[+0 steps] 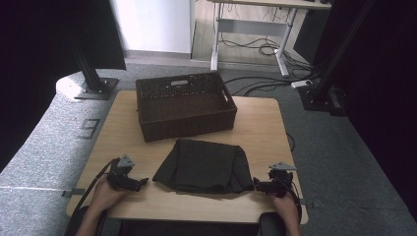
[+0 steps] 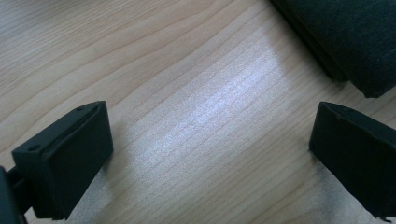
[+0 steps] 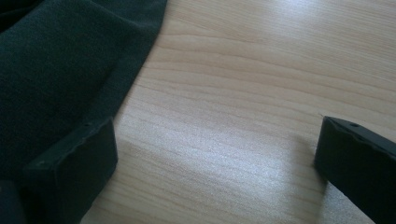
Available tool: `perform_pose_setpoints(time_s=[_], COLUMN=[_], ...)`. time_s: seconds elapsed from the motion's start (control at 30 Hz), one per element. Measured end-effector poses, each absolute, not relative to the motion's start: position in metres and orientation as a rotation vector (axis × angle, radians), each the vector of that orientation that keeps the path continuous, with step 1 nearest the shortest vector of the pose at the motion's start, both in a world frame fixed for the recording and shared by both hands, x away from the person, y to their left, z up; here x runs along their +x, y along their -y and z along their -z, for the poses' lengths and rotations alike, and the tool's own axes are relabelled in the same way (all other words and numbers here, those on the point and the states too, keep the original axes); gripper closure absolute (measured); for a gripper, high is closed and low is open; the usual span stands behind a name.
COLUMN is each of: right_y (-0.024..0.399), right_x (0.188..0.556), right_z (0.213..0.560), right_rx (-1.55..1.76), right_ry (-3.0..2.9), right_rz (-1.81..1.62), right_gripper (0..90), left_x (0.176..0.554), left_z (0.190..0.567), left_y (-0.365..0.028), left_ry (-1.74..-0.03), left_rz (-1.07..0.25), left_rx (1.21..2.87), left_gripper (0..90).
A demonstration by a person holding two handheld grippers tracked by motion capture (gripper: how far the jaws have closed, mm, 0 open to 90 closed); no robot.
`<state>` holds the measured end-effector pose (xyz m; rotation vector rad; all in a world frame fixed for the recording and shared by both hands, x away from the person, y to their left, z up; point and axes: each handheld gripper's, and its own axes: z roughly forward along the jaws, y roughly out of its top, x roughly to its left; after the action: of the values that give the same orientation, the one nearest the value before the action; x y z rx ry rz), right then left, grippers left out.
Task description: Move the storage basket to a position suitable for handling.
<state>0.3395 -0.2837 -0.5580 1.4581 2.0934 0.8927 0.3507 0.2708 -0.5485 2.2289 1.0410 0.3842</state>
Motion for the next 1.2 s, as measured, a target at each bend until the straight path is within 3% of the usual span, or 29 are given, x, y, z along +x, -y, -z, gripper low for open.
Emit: perform_pose_setpoints(time_s=[0.13,1.2], right_y=[0.284,0.278], right_x=[0.34,0.344], right_z=[0.558,0.543], right_rx=[1.459,1.429], right_ry=[-2.093,-2.173], right_rz=[-0.893,-0.901], right_gripper=[0.0,0.8], left_x=[0.352,0.358], left_z=[0.548,0.534], left_y=[-0.273,-0.267], left_ry=[-1.101,-1.058], left_rz=[-0.41,-0.355], left_rx=[2.207,2.189], left_gripper=[0.0,1.9])
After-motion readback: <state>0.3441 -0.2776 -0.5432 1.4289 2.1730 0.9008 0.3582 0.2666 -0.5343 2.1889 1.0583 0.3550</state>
